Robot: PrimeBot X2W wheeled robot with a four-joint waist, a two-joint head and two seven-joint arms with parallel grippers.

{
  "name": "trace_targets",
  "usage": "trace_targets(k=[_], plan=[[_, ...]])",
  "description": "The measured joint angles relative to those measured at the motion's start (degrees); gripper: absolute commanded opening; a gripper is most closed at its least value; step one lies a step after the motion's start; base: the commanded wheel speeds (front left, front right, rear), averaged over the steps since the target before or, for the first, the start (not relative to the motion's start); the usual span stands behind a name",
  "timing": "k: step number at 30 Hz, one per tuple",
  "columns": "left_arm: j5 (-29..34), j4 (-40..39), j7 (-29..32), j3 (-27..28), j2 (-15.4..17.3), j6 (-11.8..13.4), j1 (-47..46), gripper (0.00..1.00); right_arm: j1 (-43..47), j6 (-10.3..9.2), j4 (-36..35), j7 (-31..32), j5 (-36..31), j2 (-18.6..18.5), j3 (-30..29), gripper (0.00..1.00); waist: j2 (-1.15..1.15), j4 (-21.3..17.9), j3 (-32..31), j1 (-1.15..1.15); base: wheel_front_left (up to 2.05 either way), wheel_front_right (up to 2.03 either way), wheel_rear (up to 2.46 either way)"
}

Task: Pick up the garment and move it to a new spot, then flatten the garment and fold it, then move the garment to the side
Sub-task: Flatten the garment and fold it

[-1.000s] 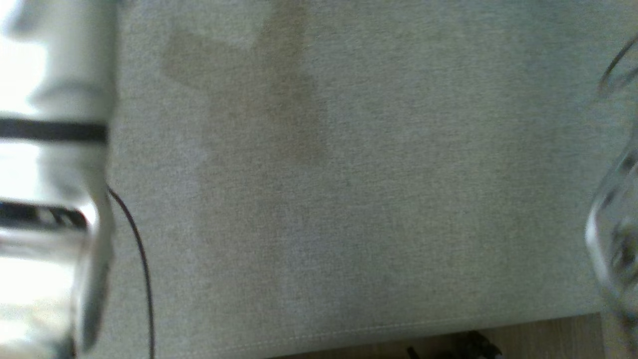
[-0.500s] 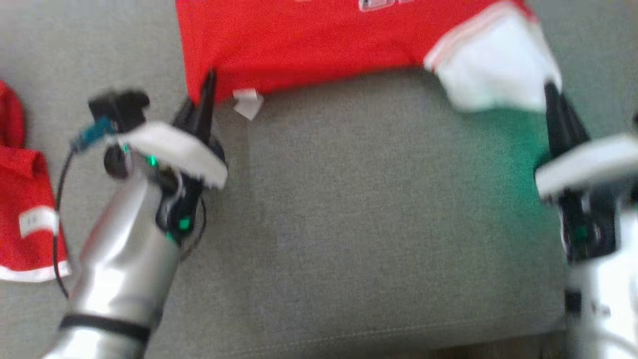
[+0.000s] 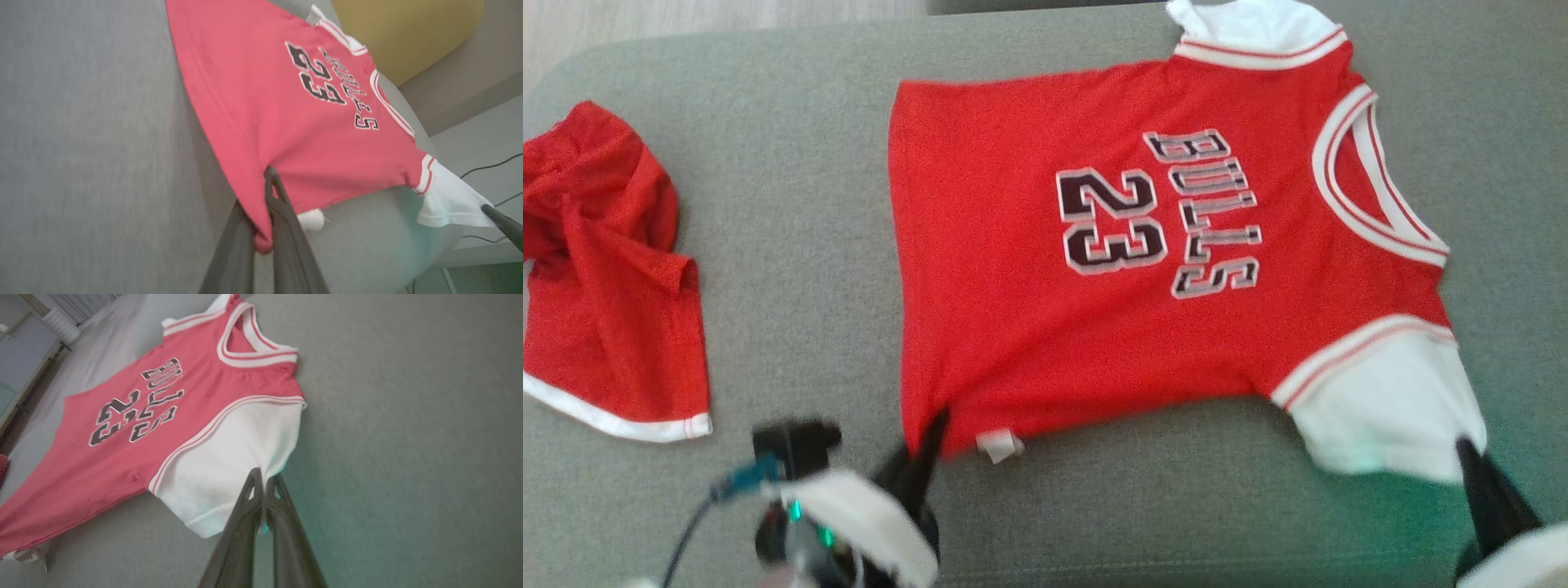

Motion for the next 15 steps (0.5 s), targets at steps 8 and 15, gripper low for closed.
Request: trace_targets(k=[8, 15], plan=[[-2.21, -9.42, 3.82, -0.12, 1.41, 5.6, 9.27, 0.0, 5.91, 0.0, 0.91, -2.38, 3.49, 0.13, -0.31, 0.0, 0.0, 0.39, 1.37, 0.0, 0.0, 0.0, 0.0], [-2.27, -11.61, 13.59, -0.12, 2.77, 11.24, 4.31, 0.0, -3.04, 0.0, -2.6, 4.11, 0.93, 0.13, -0.14, 0.0, 0.0, 0.75, 1.29, 0.0, 0.0, 0.0, 0.0]])
